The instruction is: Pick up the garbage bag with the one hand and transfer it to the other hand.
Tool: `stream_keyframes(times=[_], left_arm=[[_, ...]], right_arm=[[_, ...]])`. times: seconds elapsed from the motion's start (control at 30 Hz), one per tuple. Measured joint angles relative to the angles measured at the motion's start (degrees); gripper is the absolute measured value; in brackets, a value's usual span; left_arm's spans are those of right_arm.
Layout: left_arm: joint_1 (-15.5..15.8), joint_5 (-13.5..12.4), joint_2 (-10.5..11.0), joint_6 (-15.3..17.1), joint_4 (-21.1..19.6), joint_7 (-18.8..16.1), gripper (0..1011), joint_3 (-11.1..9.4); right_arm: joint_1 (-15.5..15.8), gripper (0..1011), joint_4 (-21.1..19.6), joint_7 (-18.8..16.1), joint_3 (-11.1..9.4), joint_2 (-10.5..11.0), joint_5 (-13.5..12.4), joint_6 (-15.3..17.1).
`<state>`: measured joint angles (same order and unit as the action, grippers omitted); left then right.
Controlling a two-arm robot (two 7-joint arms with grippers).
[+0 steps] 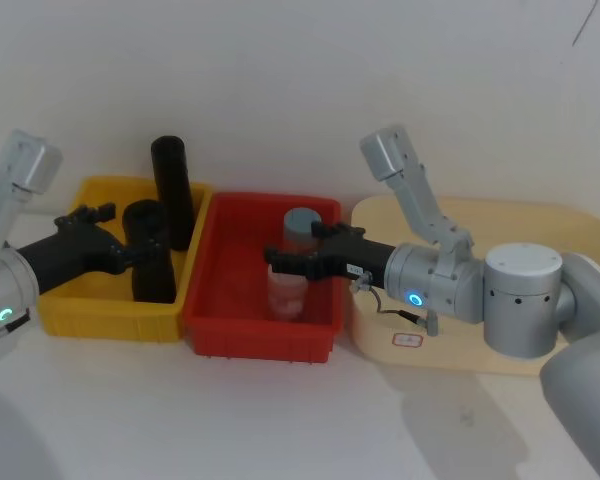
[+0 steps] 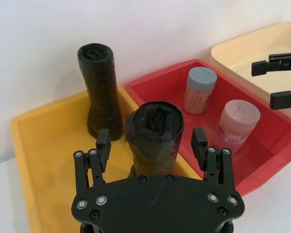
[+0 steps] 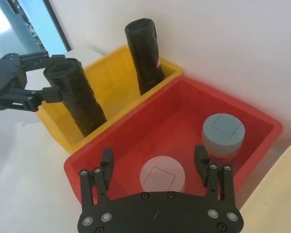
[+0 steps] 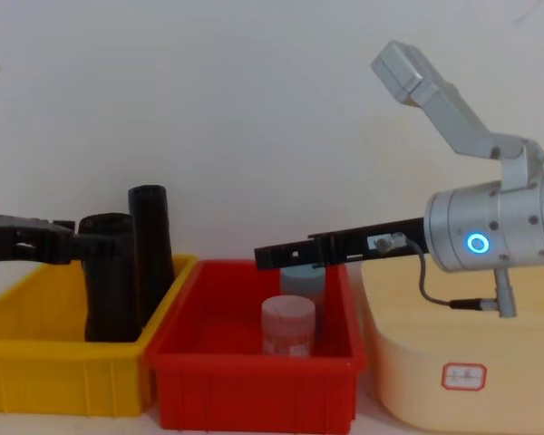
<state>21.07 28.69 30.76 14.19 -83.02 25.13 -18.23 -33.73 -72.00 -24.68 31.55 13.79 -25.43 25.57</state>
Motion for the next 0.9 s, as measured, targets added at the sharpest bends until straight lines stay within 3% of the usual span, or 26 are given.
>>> stream_keyframes(times=[0.4, 0.9], left_arm=[[2.91, 0.62, -1.95, 0.09, 4.09, 1.09, 1001, -2.23], [4.08, 1.26, -2.67, -0.31, 6.13, 1.3, 1001, -3.4]], right_arm=[[-0.38, 1000, 1.72, -0.05, 0.49, 0.01, -0.63, 0.0], [-1.25, 999, 5.47, -0.24, 1.27, -0.22, -0.34, -0.91]])
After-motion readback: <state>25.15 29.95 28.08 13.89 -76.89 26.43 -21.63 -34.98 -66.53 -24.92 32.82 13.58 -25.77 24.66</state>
